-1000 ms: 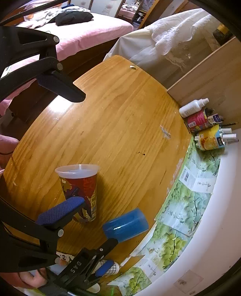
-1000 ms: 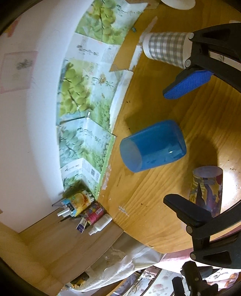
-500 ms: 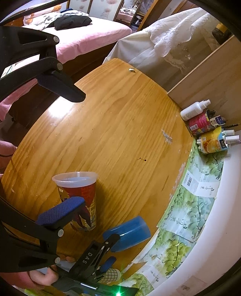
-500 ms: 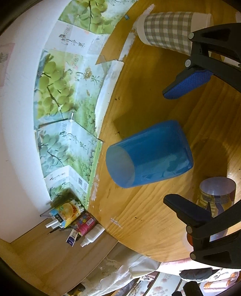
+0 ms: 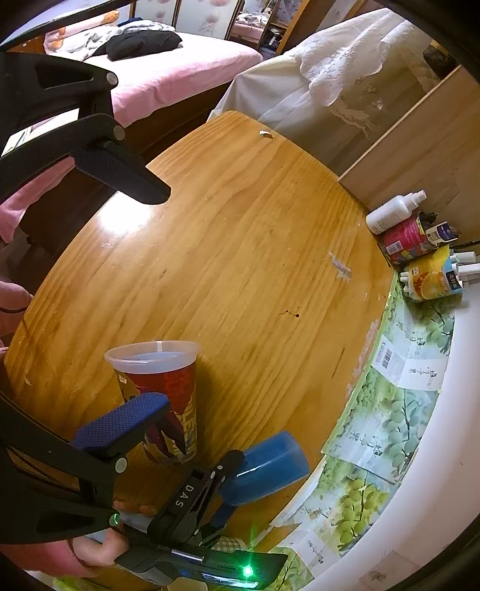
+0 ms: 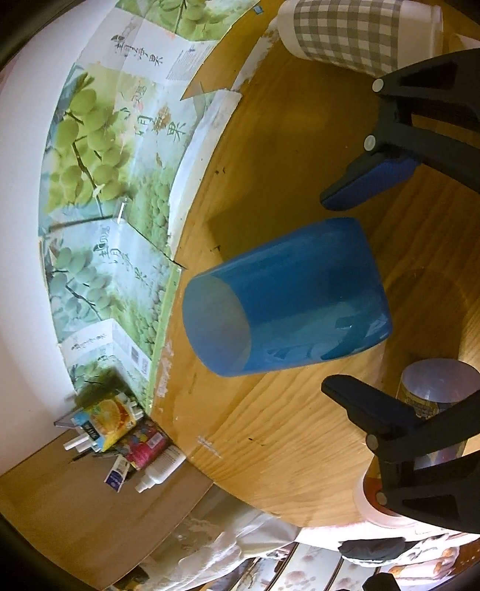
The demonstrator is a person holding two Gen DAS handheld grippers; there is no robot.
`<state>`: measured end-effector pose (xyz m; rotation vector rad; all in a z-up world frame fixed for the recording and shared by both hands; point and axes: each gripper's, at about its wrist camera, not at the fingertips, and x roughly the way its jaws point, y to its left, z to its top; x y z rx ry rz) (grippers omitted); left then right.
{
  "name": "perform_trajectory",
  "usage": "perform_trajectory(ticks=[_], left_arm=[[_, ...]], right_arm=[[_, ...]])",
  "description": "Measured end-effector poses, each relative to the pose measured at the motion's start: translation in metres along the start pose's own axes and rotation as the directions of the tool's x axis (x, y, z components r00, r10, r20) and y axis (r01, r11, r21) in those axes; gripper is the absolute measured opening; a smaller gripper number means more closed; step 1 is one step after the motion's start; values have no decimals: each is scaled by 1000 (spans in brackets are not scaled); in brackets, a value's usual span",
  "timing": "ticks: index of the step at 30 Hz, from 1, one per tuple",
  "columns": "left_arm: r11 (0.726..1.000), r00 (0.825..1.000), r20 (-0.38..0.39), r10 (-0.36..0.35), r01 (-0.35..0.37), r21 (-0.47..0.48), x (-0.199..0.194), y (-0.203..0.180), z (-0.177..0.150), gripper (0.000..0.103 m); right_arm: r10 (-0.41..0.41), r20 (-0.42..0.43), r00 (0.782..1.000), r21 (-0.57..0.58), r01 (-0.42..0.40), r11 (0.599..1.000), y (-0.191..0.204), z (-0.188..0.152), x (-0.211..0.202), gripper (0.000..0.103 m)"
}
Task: Flip cup upright
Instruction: 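Close the right gripper around the blue cup's body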
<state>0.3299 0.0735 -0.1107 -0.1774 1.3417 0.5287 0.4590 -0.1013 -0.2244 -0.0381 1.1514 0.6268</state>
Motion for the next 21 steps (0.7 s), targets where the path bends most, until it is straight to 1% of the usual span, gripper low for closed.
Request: perform_trajectory(ticks=[8, 16, 21], left_arm=[[1000, 1000, 2, -1, 1, -1, 0, 0, -1, 102], [1000, 1000, 4, 2, -2, -8, -3, 1, -3, 102], [1000, 1000, 15, 5, -5, -7, -7, 3, -6, 102]], right_arm=[[16, -24, 1000, 24, -16, 1000, -2, -1, 5, 75], [38, -19, 999, 33, -37, 999, -6, -1, 4, 74], [35, -15, 999, 28, -34, 999, -7, -3, 2, 74]])
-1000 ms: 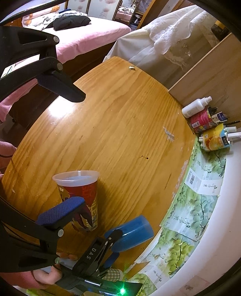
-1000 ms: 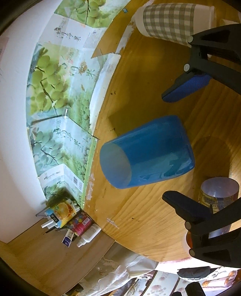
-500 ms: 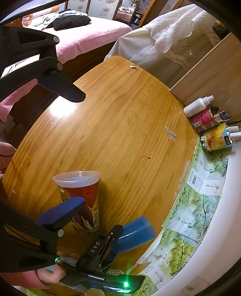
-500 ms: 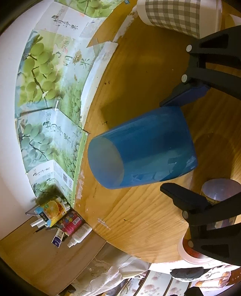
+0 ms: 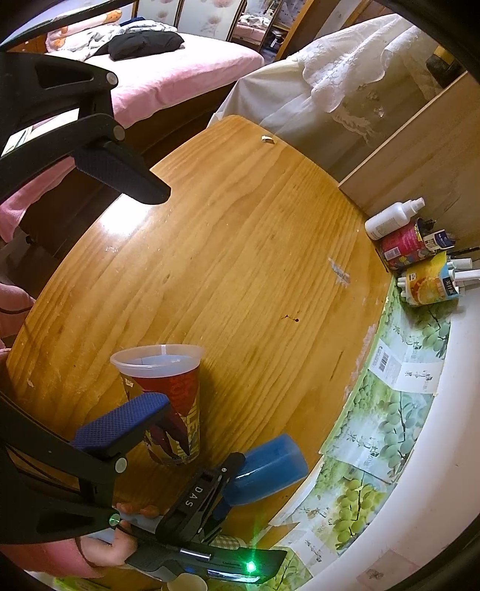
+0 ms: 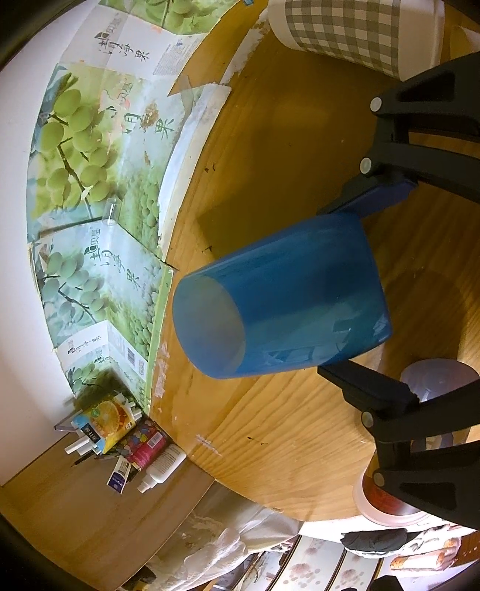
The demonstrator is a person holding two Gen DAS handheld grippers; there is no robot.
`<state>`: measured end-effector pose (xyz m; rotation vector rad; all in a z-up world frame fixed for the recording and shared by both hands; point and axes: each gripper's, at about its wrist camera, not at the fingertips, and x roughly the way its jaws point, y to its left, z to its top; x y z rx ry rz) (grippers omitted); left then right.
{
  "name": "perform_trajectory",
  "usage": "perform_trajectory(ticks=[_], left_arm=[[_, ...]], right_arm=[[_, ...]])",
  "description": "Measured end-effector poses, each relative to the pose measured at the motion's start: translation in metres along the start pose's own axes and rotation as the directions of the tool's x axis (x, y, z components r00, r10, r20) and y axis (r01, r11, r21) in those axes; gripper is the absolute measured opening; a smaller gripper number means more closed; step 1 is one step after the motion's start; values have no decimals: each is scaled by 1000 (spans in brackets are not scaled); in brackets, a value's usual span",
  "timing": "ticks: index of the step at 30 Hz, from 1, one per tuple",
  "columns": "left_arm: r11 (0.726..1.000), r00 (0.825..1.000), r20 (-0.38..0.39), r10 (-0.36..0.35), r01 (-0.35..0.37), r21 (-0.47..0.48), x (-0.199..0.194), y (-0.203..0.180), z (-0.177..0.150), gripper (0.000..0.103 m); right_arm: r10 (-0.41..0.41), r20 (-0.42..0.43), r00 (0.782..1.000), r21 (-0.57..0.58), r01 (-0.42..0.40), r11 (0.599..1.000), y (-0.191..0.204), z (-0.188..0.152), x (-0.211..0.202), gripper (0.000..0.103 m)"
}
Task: Flip cup upright
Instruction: 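Close the right gripper around the blue cup's body, then lift the blue cup with the right gripper and carry it toward the left gripper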
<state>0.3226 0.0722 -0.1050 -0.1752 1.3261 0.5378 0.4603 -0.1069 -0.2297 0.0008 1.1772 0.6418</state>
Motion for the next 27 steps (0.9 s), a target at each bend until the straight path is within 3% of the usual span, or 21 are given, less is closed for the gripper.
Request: perform_trajectory(ticks=[27], left_arm=[[995, 994, 98, -57, 48, 87, -40, -14, -13, 102]], right_arm=[[-129, 44, 991, 78, 126, 989, -21, -7, -58, 73]])
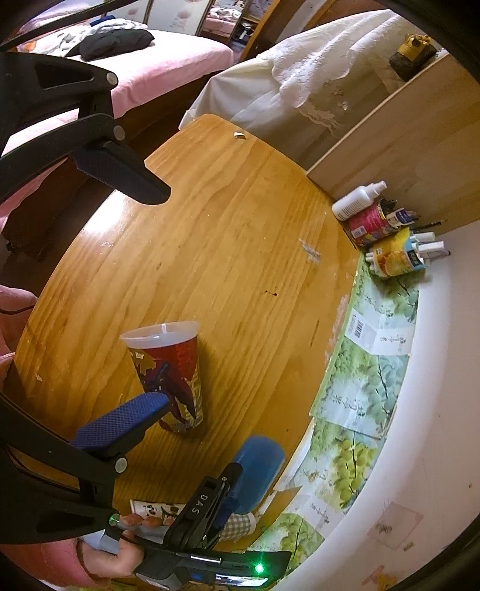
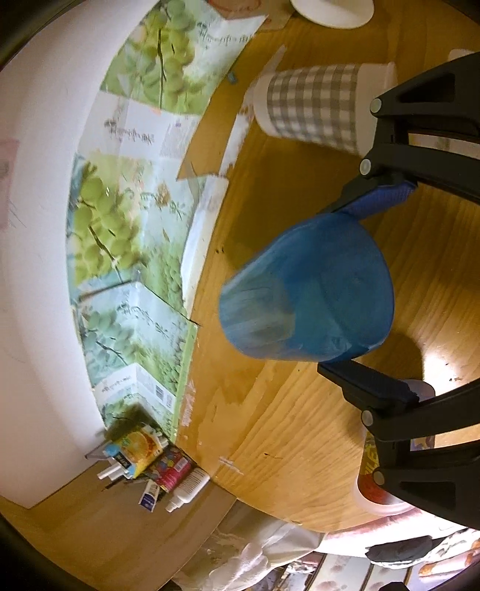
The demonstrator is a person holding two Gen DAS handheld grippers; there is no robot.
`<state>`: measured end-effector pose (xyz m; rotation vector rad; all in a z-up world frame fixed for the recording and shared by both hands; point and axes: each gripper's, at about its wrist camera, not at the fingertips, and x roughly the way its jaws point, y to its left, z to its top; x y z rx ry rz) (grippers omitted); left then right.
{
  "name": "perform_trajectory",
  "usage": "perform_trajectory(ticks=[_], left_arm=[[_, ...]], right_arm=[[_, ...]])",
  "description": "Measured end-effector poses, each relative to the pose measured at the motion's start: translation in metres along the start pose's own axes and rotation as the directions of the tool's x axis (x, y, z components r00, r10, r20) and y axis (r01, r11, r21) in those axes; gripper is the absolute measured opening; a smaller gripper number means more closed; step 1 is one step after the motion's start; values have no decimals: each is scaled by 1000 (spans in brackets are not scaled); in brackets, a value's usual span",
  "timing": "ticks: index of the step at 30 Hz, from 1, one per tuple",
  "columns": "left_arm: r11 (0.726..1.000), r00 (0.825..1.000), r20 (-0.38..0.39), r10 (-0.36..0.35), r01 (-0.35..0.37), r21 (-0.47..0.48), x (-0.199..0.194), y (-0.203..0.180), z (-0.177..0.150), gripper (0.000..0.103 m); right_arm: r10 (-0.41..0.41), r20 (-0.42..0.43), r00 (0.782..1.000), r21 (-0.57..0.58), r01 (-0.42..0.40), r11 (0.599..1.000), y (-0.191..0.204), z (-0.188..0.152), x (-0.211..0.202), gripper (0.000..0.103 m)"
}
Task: Flip cup upright
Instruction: 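Lift the blue cup with the right gripper and carry it toward the left gripper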
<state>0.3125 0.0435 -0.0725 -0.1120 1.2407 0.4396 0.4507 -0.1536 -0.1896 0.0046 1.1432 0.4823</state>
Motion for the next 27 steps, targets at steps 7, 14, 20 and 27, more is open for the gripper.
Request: perform_trajectory(ticks=[7, 14, 20, 27], left_arm=[[998, 999, 27, -39, 38, 40, -8, -3, -4, 102], [992, 995, 45, -89, 85, 88, -13, 0, -12, 102], [984, 991, 52, -125, 117, 134, -15, 8, -21, 102], [973, 988, 46, -148, 137, 185, -13, 25, -42, 102]], right_arm=[[-37, 46, 998, 18, 36, 999, 0, -8, -27, 72], [-80, 93, 992, 46, 76, 996, 6, -29, -50, 72], [-135, 139, 981, 66, 126, 990, 16, -63, -67, 71], [-191, 203, 960, 102, 173, 980, 29, -104, -81, 71]])
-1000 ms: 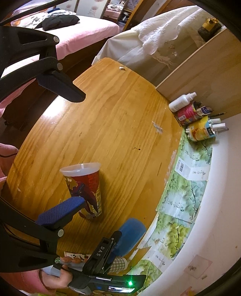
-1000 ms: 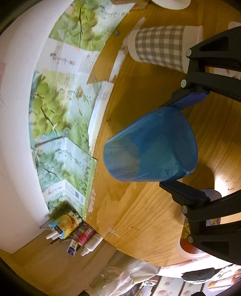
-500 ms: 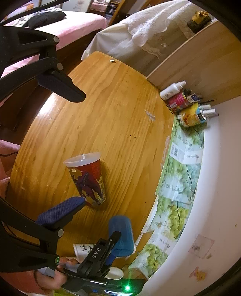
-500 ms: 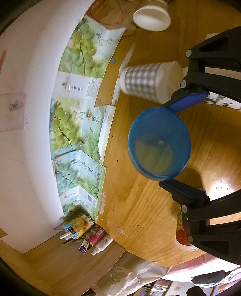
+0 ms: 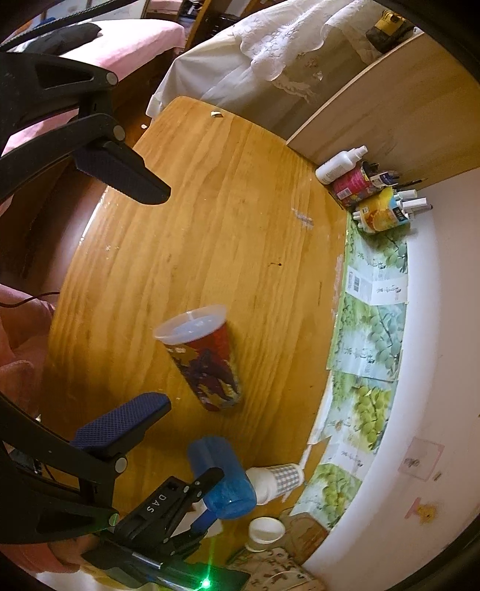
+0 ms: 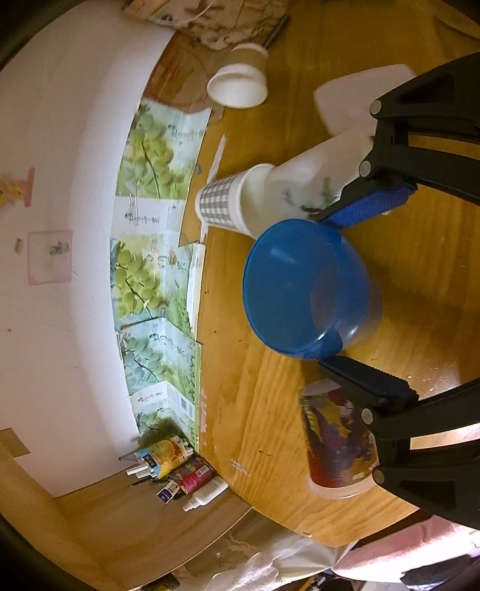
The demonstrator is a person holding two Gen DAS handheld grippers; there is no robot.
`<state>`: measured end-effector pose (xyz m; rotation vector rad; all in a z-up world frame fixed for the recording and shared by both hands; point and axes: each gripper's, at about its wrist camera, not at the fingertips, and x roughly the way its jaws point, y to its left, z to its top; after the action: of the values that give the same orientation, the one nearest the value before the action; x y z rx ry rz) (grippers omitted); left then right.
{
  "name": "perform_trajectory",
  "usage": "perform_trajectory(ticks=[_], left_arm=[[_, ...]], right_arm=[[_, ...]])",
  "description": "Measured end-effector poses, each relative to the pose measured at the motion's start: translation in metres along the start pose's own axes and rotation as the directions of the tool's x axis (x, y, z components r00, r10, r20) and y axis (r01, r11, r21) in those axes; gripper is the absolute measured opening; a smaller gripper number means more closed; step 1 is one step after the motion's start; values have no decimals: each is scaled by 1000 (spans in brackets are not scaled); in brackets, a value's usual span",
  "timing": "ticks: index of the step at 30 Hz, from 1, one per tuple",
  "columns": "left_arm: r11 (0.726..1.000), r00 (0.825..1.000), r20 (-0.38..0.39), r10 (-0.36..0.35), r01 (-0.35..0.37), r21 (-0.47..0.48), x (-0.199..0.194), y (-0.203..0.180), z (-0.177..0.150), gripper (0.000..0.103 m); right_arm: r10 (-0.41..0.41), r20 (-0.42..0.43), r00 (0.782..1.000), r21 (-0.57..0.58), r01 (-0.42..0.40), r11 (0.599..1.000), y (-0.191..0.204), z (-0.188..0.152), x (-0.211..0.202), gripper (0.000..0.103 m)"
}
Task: Flip cup upright
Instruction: 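Lift the blue cup with the right gripper and carry it toward the left gripper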
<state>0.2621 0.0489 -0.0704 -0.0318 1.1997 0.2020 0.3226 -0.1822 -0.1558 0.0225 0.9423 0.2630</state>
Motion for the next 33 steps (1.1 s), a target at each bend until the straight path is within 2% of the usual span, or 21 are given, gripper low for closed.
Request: perform_trajectory(ticks=[7, 16, 25, 33], left_arm=[[999, 1000, -17, -14, 15, 35, -1, 12, -30, 102], [996, 1000, -10, -13, 14, 90, -6, 28, -60, 102], [992, 1000, -18, -25, 27, 121, -3, 37, -75, 102], [987, 998, -31, -63, 67, 147, 0, 33, -82, 102]], right_arm=[[-64, 70, 996, 4, 63, 998, 15, -41, -20, 71], [-116, 79, 990, 55, 112, 992, 27, -86, -28, 71], [-162, 105, 981, 81, 154, 985, 36, -110, -40, 71], [-181, 106, 978, 88, 172, 981, 43, -127, -52, 71]])
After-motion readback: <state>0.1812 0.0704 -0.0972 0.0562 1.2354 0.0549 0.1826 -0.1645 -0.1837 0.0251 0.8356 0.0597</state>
